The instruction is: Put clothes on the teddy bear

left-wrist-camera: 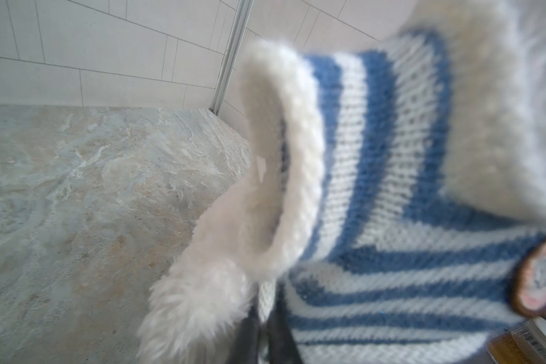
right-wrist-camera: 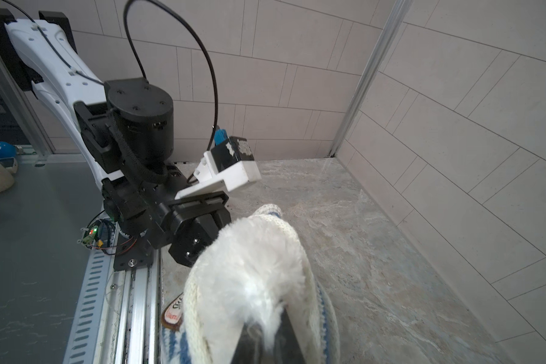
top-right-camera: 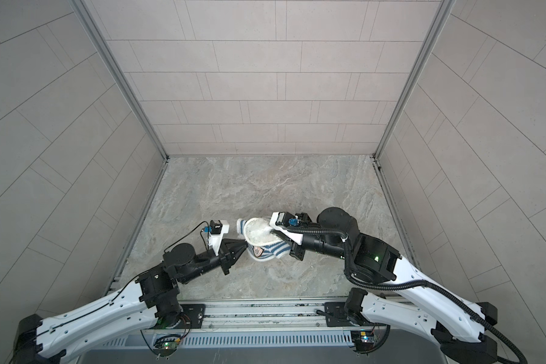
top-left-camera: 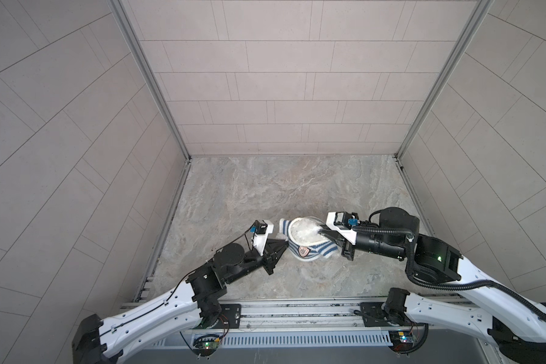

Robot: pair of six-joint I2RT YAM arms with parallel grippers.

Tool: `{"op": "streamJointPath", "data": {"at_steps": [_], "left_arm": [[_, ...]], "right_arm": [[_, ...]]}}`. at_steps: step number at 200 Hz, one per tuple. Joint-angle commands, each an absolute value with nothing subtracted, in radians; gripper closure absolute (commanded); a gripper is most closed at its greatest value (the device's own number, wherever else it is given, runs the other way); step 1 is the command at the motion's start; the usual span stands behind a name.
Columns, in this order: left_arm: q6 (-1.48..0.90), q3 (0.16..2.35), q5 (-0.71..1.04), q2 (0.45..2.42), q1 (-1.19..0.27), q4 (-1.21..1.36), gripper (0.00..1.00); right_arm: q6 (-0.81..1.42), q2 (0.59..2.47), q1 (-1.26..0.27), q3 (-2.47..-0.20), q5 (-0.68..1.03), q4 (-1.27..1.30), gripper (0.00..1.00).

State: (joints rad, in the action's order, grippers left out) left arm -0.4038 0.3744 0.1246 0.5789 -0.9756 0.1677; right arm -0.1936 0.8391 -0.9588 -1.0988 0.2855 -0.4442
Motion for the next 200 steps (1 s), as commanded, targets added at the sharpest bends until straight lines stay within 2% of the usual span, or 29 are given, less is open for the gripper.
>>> {"op": "streamJointPath", "data": {"at_steps": [1, 17, 37, 73, 115, 154, 200], "left_arm": [[-0.327, 0.432, 0.093, 0.486, -0.978, -0.09, 0.6], [-0.346, 0.439, 0.091, 0.433, -0.993, -0.143, 0.37], [-0.349, 0.475, 0.066, 0.394, -0.995, -0.254, 0.33], [-0.284, 0.664, 0.106, 0.357, -0.994, -0.429, 0.36], [-0.114, 0.977, 0.358, 0.652, -0.994, -0.521, 0.4], [0.024, 1.158, 0.404, 0.849, -0.995, -0.602, 0.41], [0.067, 1.201, 0.432, 0.95, -0.995, -0.603, 0.43]], "right_arm": [[-0.29, 0.856, -0.965, -1.176, 0.29, -0.55, 1.0], [-0.321, 0.864, -0.962, -1.179, 0.275, -0.599, 1.0], [-0.377, 0.883, -0.941, -1.184, 0.257, -0.613, 1.0], [-0.487, 0.961, -0.895, -1.239, 0.284, -0.638, 1.0], [-0.571, 1.033, -0.881, -1.308, 0.404, -0.71, 1.0], [-0.599, 1.021, -0.882, -1.323, 0.456, -0.767, 1.0], [-0.6, 0.989, -0.881, -1.287, 0.487, -0.729, 1.0]]}}
